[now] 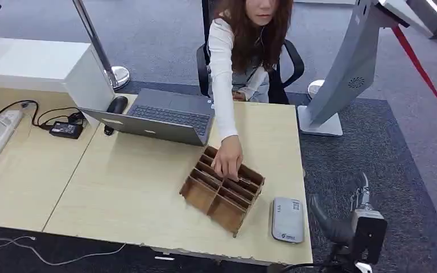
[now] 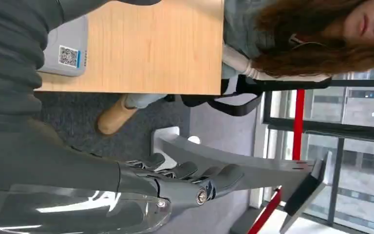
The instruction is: Pass the card to the sensor for recognition and then transmit it.
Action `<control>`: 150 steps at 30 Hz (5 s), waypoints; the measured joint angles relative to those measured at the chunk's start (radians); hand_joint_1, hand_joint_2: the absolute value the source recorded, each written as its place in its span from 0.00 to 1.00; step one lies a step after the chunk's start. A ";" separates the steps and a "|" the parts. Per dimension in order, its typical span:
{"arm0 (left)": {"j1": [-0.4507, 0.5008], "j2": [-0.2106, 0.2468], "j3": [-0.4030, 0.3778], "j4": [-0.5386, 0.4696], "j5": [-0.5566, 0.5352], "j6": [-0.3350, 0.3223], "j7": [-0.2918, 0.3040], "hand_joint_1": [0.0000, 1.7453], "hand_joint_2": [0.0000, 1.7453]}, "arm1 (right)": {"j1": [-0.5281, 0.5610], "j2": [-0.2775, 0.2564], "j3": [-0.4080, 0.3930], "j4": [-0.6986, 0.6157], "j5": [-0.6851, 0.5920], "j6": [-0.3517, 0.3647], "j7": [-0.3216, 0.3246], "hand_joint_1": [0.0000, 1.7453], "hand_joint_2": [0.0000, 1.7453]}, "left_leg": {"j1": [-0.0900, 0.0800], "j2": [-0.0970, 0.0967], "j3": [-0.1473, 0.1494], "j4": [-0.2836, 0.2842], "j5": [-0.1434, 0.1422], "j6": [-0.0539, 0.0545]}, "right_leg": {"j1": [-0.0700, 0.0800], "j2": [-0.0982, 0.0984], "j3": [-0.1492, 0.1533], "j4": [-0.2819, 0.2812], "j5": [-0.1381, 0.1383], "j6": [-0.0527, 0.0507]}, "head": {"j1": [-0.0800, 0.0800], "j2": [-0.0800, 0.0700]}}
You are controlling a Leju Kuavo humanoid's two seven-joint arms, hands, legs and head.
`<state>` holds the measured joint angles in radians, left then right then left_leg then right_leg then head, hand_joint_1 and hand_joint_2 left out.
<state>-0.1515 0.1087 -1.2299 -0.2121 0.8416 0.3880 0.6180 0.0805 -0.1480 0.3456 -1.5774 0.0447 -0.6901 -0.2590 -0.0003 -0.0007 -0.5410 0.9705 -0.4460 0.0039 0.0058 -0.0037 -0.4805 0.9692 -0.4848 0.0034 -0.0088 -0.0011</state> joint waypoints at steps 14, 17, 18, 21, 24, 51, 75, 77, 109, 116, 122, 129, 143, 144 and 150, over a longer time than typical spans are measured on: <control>0.001 -0.006 0.010 -0.006 0.027 0.014 0.034 0.00 0.00 | 0.016 0.095 0.054 0.000 0.113 0.000 0.006 0.00 1.00 | 0.000 0.000 0.000 0.000 0.000 0.000 | 0.000 0.000 0.000 0.000 0.000 0.000 | 0.000 0.000; 0.001 -0.010 0.010 -0.008 0.024 0.014 0.046 0.00 0.00 | 0.015 0.109 0.064 0.007 0.113 0.000 0.005 0.00 1.00 | 0.000 0.000 0.000 0.000 0.000 0.000 | 0.000 0.000 0.000 0.000 0.000 0.000 | 0.000 0.000; 0.001 -0.011 0.010 -0.008 0.024 0.015 0.050 0.00 0.00 | 0.016 0.113 0.068 0.010 0.113 0.000 0.003 0.00 1.00 | 0.000 0.000 0.000 0.000 0.000 0.000 | 0.000 0.000 0.000 0.000 0.000 0.000 | 0.000 0.000; 0.001 -0.016 0.010 -0.008 0.020 0.015 0.059 0.00 0.00 | 0.015 0.122 0.075 0.014 0.109 0.000 0.000 0.00 1.00 | 0.000 0.000 0.000 0.000 0.000 0.000 | 0.000 0.000 0.000 0.000 0.000 0.000 | 0.000 0.000; 0.001 -0.019 0.010 -0.008 0.020 0.019 0.066 0.00 0.00 | 0.015 0.127 0.076 0.023 0.097 0.000 -0.004 0.00 1.00 | 0.000 0.000 0.000 0.000 0.000 0.000 | 0.000 0.000 0.000 0.000 0.000 0.000 | 0.000 0.000; 0.002 -0.028 0.015 -0.010 0.027 0.024 0.074 0.00 0.00 | 0.010 0.160 0.084 0.071 0.111 0.000 -0.021 0.00 1.00 | 0.000 0.000 0.000 0.000 0.000 0.000 | 0.000 0.000 0.000 0.000 0.000 0.000 | 0.000 0.000; 0.002 -0.028 0.015 -0.010 0.018 0.030 0.067 0.00 0.00 | 0.015 0.159 0.084 0.080 0.097 0.000 -0.036 0.00 1.00 | 0.000 0.000 0.000 0.000 0.000 0.000 | 0.000 0.000 0.000 0.000 0.000 0.000 | 0.000 0.000; 0.002 -0.028 0.015 -0.010 0.017 0.032 0.063 0.00 0.00 | 0.014 0.159 0.084 0.080 0.096 0.000 -0.038 0.00 1.00 | 0.000 0.000 0.000 0.000 0.000 0.000 | 0.000 0.000 0.000 0.000 0.000 0.000 | 0.000 0.000; 0.002 -0.028 0.015 -0.010 0.011 0.037 0.074 0.00 0.00 | 0.016 0.160 0.084 0.095 0.090 0.000 -0.045 0.00 1.00 | 0.000 0.000 0.000 0.000 0.000 0.000 | 0.000 0.000 0.000 0.000 0.000 0.000 | 0.000 0.000; 0.002 -0.028 0.015 -0.010 0.016 0.037 0.074 0.00 0.00 | 0.016 0.160 0.084 0.095 0.085 0.000 -0.044 0.00 1.00 | 0.000 0.000 0.000 0.000 0.000 0.000 | 0.000 0.000 0.000 0.000 0.000 0.000 | 0.000 0.000; 0.002 -0.028 0.015 -0.010 0.017 0.036 0.074 0.00 0.00 | 0.016 0.160 0.084 0.095 0.085 0.000 -0.043 0.00 1.00 | 0.000 0.000 0.000 0.000 0.000 0.000 | 0.000 0.000 0.000 0.000 0.000 0.000 | 0.000 0.000; 0.002 -0.028 0.015 -0.010 0.017 0.028 0.074 0.00 0.00 | 0.017 0.160 0.084 0.095 0.086 0.000 -0.042 0.00 1.00 | 0.000 0.000 0.000 0.000 0.000 0.000 | 0.000 0.000 0.000 0.000 0.000 0.000 | 0.000 0.000; 0.002 -0.028 0.015 -0.010 0.002 0.024 0.072 0.00 0.00 | 0.018 0.151 0.084 0.095 0.079 0.000 -0.034 0.00 1.00 | 0.000 0.000 0.000 0.000 0.000 0.000 | 0.000 0.000 0.000 0.000 0.000 0.000 | 0.000 0.000; 0.002 -0.028 0.015 -0.010 0.002 0.023 0.071 0.00 0.00 | 0.018 0.150 0.084 0.095 0.080 0.000 -0.029 0.00 1.00 | 0.000 0.000 0.000 0.000 0.000 0.000 | 0.000 0.000 0.000 0.000 0.000 0.000 | 0.000 0.000; 0.002 -0.028 0.015 -0.010 -0.010 0.019 0.069 0.00 0.00 | 0.019 0.137 0.080 0.094 0.070 0.000 -0.024 0.00 1.00 | 0.000 0.000 0.000 0.000 0.000 0.000 | 0.000 0.000 0.000 0.000 0.000 0.000 | 0.000 0.000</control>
<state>-0.1495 0.0809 -1.2150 -0.2216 0.8316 0.4070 0.6874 0.0993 -0.0111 0.4261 -1.4836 0.1152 -0.6901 -0.2827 -0.0003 -0.0005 -0.5407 0.9705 -0.4459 0.0038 0.0058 -0.0037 -0.4806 0.9691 -0.4849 0.0034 -0.0088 -0.0011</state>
